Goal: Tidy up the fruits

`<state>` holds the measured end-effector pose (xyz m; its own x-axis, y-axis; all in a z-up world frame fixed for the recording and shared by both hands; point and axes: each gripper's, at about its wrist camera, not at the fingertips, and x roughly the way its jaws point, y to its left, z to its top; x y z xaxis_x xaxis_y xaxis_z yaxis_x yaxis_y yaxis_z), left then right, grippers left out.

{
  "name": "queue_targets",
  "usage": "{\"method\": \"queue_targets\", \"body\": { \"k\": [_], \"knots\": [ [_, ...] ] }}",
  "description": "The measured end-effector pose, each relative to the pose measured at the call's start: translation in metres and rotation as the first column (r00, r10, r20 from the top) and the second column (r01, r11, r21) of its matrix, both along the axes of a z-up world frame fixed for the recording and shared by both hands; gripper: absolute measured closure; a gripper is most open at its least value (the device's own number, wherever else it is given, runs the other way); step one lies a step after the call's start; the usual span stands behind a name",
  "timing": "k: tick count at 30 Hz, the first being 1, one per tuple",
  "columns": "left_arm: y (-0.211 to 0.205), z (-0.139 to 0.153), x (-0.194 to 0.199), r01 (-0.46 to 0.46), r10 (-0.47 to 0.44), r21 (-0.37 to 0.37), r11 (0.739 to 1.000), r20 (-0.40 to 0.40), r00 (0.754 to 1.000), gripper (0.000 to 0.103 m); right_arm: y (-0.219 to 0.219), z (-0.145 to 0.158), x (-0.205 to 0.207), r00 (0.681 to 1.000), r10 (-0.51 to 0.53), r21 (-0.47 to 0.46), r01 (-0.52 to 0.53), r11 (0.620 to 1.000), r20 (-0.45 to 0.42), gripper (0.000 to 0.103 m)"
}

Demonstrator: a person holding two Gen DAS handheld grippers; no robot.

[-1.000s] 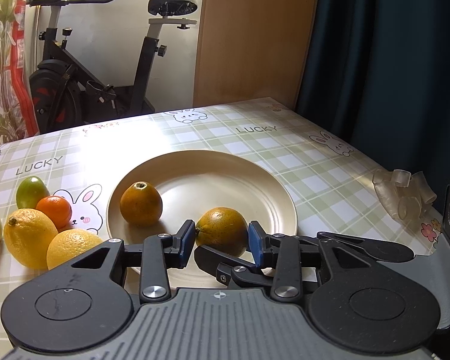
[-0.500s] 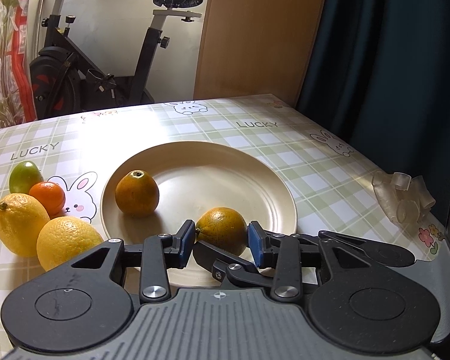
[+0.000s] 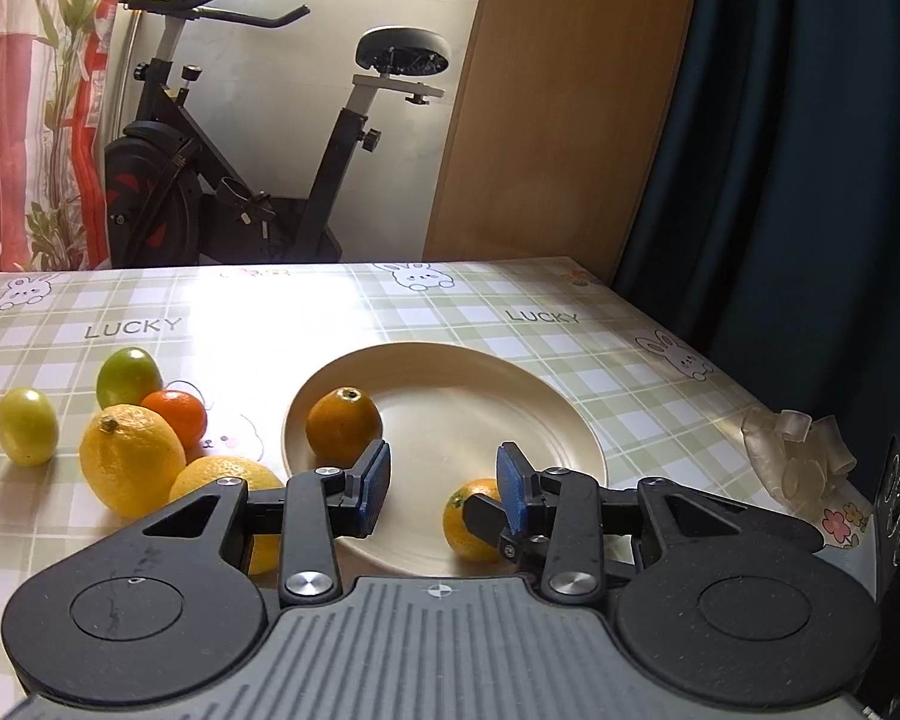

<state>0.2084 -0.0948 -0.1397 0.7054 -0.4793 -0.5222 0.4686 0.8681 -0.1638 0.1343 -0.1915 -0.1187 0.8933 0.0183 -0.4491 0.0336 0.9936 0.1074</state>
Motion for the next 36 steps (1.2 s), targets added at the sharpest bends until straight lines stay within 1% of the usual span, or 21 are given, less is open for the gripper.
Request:
{"method": "queue_targets", "body": {
  "k": [3,6,10,14,16,19,25,27,29,34,36],
  "knots": [
    [0.024,0.007,-0.006,-0.041,0.041,-0.012,0.999,0.017,0.999,0.061,0.002,0.004,-0.004,1.0,0.002,-0.017,-0.001,1.0,0.014,0.053],
    [0.049,0.011,-0.011,-0.088,0.089,-0.031,0.996,0.024,0.996,0.061,0.008,0.008,-0.006,1.0,0.021,-0.032,-0.021,0.999,0.016,0.053],
    [0.073,0.016,-0.016,-0.148,0.15,-0.046,0.988,0.031,0.988,0.057,0.021,0.013,-0.008,0.998,0.064,-0.057,-0.063,0.996,0.013,0.051],
    [0.091,0.014,-0.021,-0.173,0.176,-0.101,0.98,0.018,0.984,0.057,0.036,0.017,-0.01,0.993,0.122,-0.088,-0.121,0.989,0.005,0.05],
    [0.094,0.012,-0.022,-0.188,0.191,-0.113,0.976,0.011,0.982,0.057,0.043,0.017,-0.01,0.989,0.146,-0.102,-0.145,0.984,-0.005,0.049],
    [0.099,0.009,-0.024,-0.217,0.22,-0.103,0.971,0.017,0.975,0.057,0.054,0.016,-0.009,0.984,0.177,-0.124,-0.178,0.976,-0.021,0.049],
    [0.107,0.004,-0.025,-0.247,0.25,-0.111,0.962,0.012,0.968,0.057,0.07,0.009,-0.003,0.973,0.221,-0.15,-0.228,0.962,-0.058,0.049],
    [0.108,0.001,-0.025,-0.248,0.249,-0.115,0.962,-0.006,0.968,0.057,0.074,0.006,-0.002,0.969,0.235,-0.154,-0.244,0.958,-0.072,0.049],
    [0.11,-0.003,-0.023,-0.246,0.243,-0.119,0.962,-0.039,0.969,0.057,0.077,0.003,-0.001,0.965,0.248,-0.157,-0.259,0.953,-0.085,0.049],
    [0.112,-0.007,-0.019,-0.253,0.247,-0.102,0.962,-0.064,0.967,0.057,0.081,-0.001,0.001,0.957,0.272,-0.154,-0.285,0.946,-0.097,0.05],
    [0.118,-0.008,-0.017,-0.254,0.244,-0.128,0.959,-0.09,0.966,0.055,0.083,-0.004,0.003,0.953,0.283,-0.151,-0.297,0.943,-0.108,0.05]
  ]
}}
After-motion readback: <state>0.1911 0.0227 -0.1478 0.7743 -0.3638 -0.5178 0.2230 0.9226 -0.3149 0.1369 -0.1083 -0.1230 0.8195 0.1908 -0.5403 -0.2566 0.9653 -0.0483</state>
